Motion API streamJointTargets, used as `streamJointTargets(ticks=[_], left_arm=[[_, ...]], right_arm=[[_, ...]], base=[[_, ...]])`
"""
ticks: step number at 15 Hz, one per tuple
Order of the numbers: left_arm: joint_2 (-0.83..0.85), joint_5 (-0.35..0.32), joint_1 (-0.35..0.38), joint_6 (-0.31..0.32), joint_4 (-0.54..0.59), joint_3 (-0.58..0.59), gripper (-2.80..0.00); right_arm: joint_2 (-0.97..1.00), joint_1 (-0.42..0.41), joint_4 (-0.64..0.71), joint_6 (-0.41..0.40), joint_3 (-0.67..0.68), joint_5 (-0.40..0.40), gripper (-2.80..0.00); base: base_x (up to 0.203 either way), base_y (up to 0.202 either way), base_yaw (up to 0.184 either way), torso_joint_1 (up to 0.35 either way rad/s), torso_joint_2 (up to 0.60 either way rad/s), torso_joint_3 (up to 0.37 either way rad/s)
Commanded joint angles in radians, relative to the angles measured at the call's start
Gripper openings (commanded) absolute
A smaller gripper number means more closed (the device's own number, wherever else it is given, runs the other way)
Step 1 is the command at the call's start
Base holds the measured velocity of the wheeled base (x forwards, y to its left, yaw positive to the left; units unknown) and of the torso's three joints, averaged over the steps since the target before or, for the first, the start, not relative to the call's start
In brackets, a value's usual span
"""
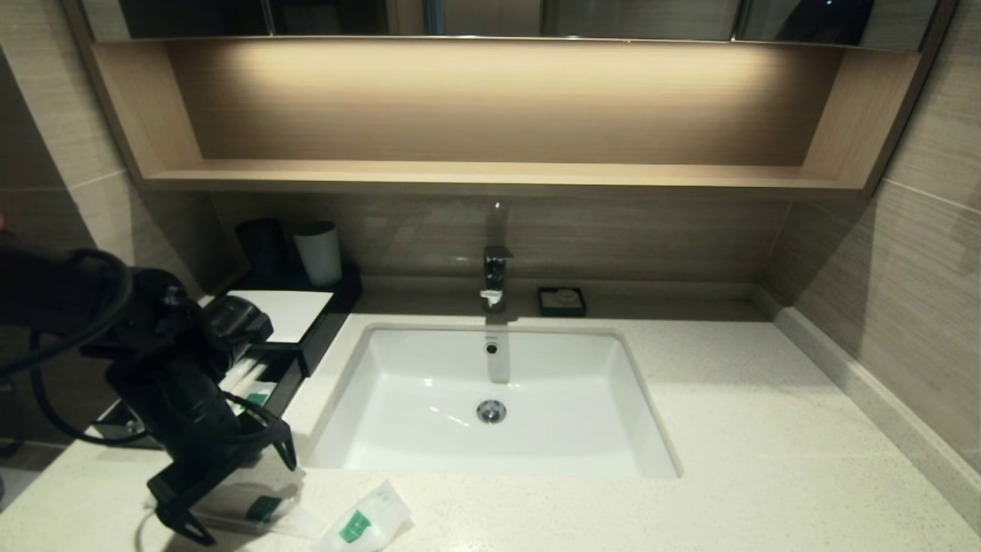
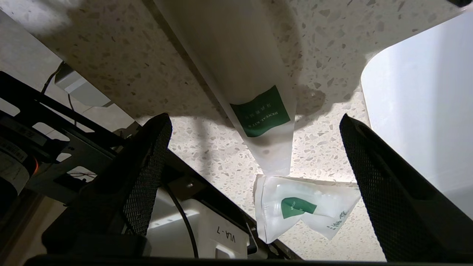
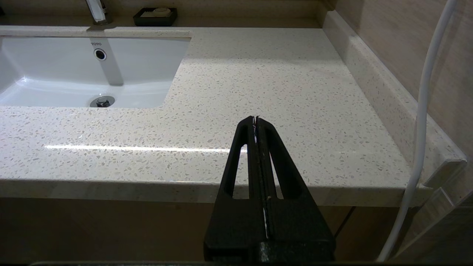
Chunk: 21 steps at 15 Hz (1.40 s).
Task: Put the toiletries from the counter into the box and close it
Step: Pick up the bathroom toiletry
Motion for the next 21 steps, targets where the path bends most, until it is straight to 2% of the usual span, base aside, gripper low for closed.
streamJointTargets(ticks=[1,6,21], left_arm=[[0.005,-0.007,-0.001,-0.006,-0.005,0.008,0.0],[0.014,-0.014,0.0,-0.008,-0.059,0.041,0.0],[0.051,-0.017,0.001,-0.014,-0.086,0.055,0.0]], right_arm=[[0.001,0.0,0.0,0.0,0.002,0.0,-2.8],[0.001,0.0,0.0,0.0,0.002,0.0,-2.8],[0.001,0.0,0.0,0.0,0.002,0.0,-2.8]], base=[[0.0,0.0,0.0,0.0,0.0,0.0],[0.0,0.0,0.0,0.0,0.0,0.0],[0.0,0.0,0.0,0.0,0.0,0.0]])
